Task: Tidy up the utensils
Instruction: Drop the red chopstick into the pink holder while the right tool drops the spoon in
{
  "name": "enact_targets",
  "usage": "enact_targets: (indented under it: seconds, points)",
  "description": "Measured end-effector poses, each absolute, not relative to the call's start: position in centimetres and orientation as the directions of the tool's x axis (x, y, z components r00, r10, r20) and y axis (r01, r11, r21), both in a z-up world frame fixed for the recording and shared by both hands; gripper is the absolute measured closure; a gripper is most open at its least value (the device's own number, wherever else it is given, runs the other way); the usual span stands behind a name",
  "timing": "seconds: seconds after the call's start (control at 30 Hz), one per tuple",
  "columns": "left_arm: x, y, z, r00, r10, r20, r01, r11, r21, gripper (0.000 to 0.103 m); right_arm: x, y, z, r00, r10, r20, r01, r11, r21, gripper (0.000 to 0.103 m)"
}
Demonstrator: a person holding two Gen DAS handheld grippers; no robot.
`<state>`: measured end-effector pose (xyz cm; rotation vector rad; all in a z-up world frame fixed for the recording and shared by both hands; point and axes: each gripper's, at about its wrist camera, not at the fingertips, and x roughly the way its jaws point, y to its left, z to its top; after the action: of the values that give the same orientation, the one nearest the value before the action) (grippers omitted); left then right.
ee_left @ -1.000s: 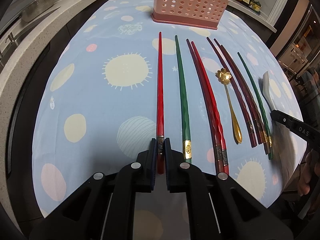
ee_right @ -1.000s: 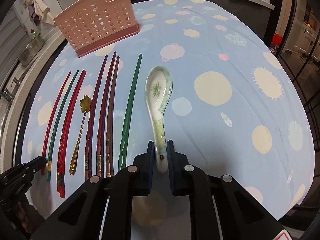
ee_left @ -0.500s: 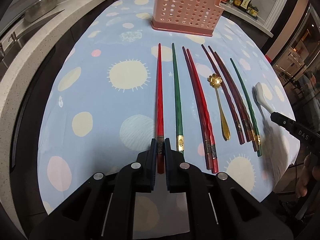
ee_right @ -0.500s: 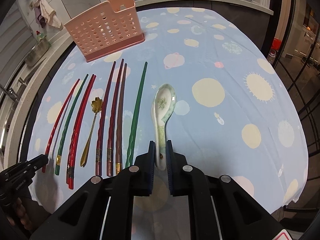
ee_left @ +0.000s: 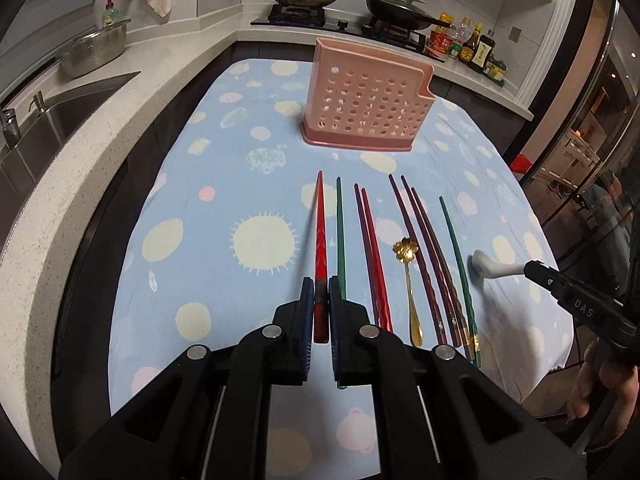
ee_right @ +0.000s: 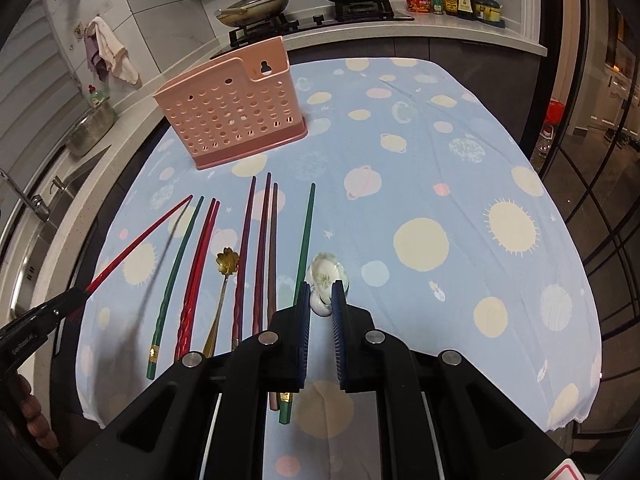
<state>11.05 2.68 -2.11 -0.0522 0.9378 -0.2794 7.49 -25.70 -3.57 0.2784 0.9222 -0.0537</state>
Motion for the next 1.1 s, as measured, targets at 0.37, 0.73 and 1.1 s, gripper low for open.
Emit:
enact_targets:
  seconds: [0.37, 0.73, 1.1]
  points:
    - [14.0, 3.2, 3.0, 0.655, -0.273, -0.705, 0.212, 0.961, -0.175, 0.096, 10.7, -25.7, -0.5, 0.656, 0.091, -0.749, 0.131, 0.964, 0.232, 0.096]
    - [18.8, 3.0, 8.1, 0.745, -0.270, -0.610, 0.222, 0.963, -0.156, 0.096, 14.9, -25.8, 2.1, 0.702, 0.110, -0.704, 0.096, 0.964, 0.247, 0.096]
    - [23.3, 0.9, 15.8, 0.827, -0.323, -0.460, 0.294, 0.946, -0.137, 0.096, 22.1, -26.8, 7.5, 0.777, 0.169, -0.606, 0.032, 0.951, 0.306, 0.096]
